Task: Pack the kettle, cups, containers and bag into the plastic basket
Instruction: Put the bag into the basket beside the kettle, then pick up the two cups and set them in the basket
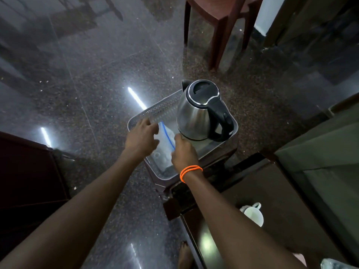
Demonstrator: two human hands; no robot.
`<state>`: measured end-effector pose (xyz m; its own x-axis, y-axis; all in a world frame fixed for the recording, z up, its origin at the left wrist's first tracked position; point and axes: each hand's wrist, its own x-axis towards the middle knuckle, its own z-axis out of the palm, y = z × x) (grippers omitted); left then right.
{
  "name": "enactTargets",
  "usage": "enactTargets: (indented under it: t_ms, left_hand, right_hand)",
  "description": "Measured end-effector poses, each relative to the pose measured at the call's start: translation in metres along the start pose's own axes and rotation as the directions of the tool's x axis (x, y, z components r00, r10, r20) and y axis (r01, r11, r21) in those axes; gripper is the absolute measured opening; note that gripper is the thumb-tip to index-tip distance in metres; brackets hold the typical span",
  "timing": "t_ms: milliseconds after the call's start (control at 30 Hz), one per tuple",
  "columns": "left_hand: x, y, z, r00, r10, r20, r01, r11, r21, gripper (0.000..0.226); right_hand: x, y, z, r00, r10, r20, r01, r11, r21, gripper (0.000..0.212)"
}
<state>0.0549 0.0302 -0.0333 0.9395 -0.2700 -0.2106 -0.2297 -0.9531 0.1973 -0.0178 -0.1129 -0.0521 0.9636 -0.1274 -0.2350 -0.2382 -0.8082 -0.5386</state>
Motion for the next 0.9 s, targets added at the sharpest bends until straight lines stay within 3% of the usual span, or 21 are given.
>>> enactTargets:
  t_ms: [67, 133, 233, 333, 433, 533, 600, 667, 733, 833, 900]
  left_hand:
    - [0.000, 0.003, 0.010, 0.973, -0.035, 0.227, 0.033, 0.999, 0.011, 0.063]
    - [-0.002, 0.003, 0.019, 0.954, -0.029, 0.297, -0.012, 0.991, 0.135, 0.090]
    - [-0.004, 0.008, 0.026, 0.961, -0.030, 0.274, -0.034, 0.974, 0.225, 0.106]
    - [-0.006, 0.013, 0.027, 0.960, -0.053, 0.277, -0.028, 0.960, 0.280, 0.111]
    - [-0.011, 0.015, 0.025, 0.955, -0.053, 0.291, -0.048, 0.943, 0.328, 0.119]
    - [-0.016, 0.022, 0.023, 0.956, -0.045, 0.290, -0.069, 0.926, 0.371, 0.129]
    - [-0.020, 0.028, 0.019, 0.958, -0.072, 0.277, -0.019, 0.949, 0.314, 0.129]
    - [-0.029, 0.038, 0.014, 0.977, -0.105, 0.187, 0.073, 0.983, 0.170, 0.122]
    - [-0.050, 0.056, 0.014, 0.996, -0.089, -0.011, 0.089, 0.996, 0.017, 0.103]
    - [-0.105, 0.109, 0.022, 0.943, -0.019, -0.331, -0.041, 0.984, -0.175, 0.066]
    - [-0.143, 0.154, 0.032, 0.911, 0.013, -0.413, -0.135, 0.954, -0.268, 0.052]
  right_hand:
    - [0.002, 0.003, 0.003, 0.999, -0.032, 0.000, 0.032, 0.990, -0.138, 0.036]
    - [0.001, 0.008, 0.004, 0.995, -0.087, -0.056, 0.068, 0.959, -0.276, 0.032]
    - [0.002, 0.012, 0.005, 0.986, -0.162, -0.050, 0.133, 0.922, -0.363, 0.033]
    - [0.008, 0.010, 0.001, 0.993, -0.115, 0.001, 0.108, 0.924, -0.367, 0.030]
    - [0.009, 0.008, -0.006, 0.996, -0.066, -0.052, 0.045, 0.943, -0.328, 0.023]
    - [-0.004, 0.012, -0.014, 0.988, -0.106, -0.114, 0.071, 0.957, -0.281, 0.023]
    - [-0.020, 0.020, -0.019, 0.977, -0.123, -0.174, 0.083, 0.973, -0.216, 0.019]
    - [-0.043, 0.033, -0.024, 0.961, -0.108, -0.256, 0.071, 0.986, -0.152, 0.016]
    - [-0.070, 0.051, -0.028, 0.922, -0.088, -0.376, 0.068, 0.996, -0.064, 0.015]
    - [-0.123, 0.082, -0.032, 0.882, -0.035, -0.469, 0.056, 0.998, 0.031, 0.019]
    - [-0.162, 0.108, -0.032, 0.890, 0.020, -0.455, 0.008, 0.998, 0.061, 0.023]
